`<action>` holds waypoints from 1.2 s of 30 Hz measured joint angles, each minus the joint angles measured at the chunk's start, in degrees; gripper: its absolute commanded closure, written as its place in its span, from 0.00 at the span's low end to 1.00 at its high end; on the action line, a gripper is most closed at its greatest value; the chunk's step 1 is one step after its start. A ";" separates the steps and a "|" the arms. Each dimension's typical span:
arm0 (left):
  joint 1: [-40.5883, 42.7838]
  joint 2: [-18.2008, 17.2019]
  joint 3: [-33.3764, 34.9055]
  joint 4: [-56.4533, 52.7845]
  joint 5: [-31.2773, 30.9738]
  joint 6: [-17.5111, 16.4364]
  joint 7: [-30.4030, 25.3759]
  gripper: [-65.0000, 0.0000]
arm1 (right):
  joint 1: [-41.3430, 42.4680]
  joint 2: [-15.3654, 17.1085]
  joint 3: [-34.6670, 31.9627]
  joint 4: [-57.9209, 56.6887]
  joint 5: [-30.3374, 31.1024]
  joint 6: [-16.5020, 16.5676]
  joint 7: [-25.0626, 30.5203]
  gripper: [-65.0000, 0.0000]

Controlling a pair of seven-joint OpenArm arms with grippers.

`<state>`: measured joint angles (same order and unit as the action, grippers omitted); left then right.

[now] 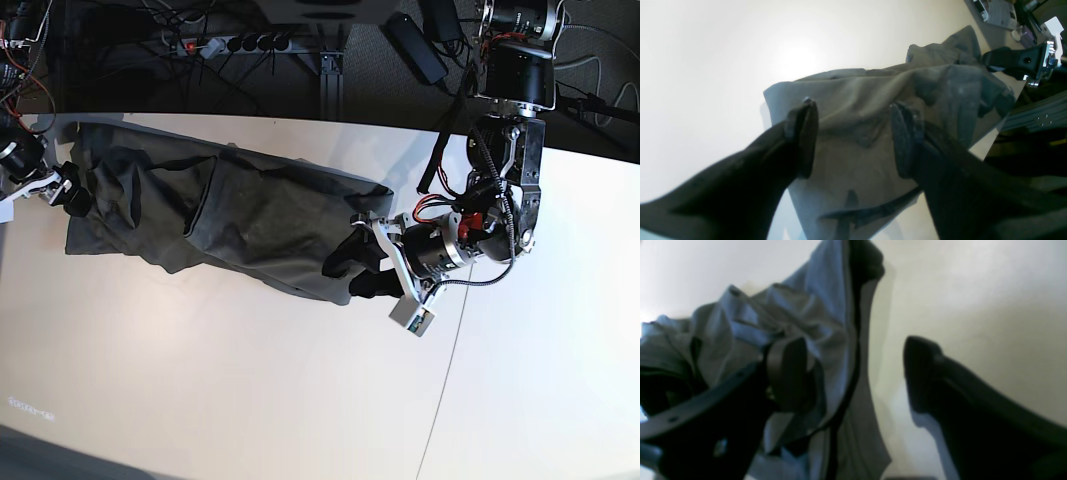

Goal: Fold the T-shirt properly
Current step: 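Grasp the strip's other end with the right gripper and lift it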

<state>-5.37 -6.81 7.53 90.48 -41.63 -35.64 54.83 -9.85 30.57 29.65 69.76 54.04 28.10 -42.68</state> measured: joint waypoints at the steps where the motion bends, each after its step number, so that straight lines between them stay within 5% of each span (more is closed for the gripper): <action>1: 0.00 0.00 0.00 0.00 0.00 0.00 0.00 0.42 | 0.00 -0.42 0.09 -0.02 0.59 0.00 -0.04 0.31; 17: 0.00 0.00 0.00 0.00 0.02 0.00 -0.02 0.42 | -0.07 -2.67 -6.16 0.28 3.61 -0.04 -1.68 0.33; 19: 0.00 0.00 0.00 0.00 0.02 0.00 -0.02 0.42 | 0.00 -2.64 -6.19 0.24 3.50 -0.02 -1.86 0.52; 22: -0.02 0.00 0.00 0.00 0.04 0.00 -0.02 0.42 | -0.28 -2.82 -6.49 0.07 2.93 -0.04 -1.42 1.00; 29: 0.00 -0.37 0.04 0.00 0.02 0.00 0.02 0.42 | -0.22 -2.99 -6.49 0.20 -4.46 0.04 3.19 1.00; 36: 0.28 -5.18 0.11 0.00 -3.23 0.00 1.99 0.42 | 0.02 -0.15 -6.32 0.26 -8.94 0.15 5.81 1.00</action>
<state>-5.08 -11.99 7.64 90.48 -44.86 -35.64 56.82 -9.82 30.41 23.33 70.02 45.10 28.25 -36.86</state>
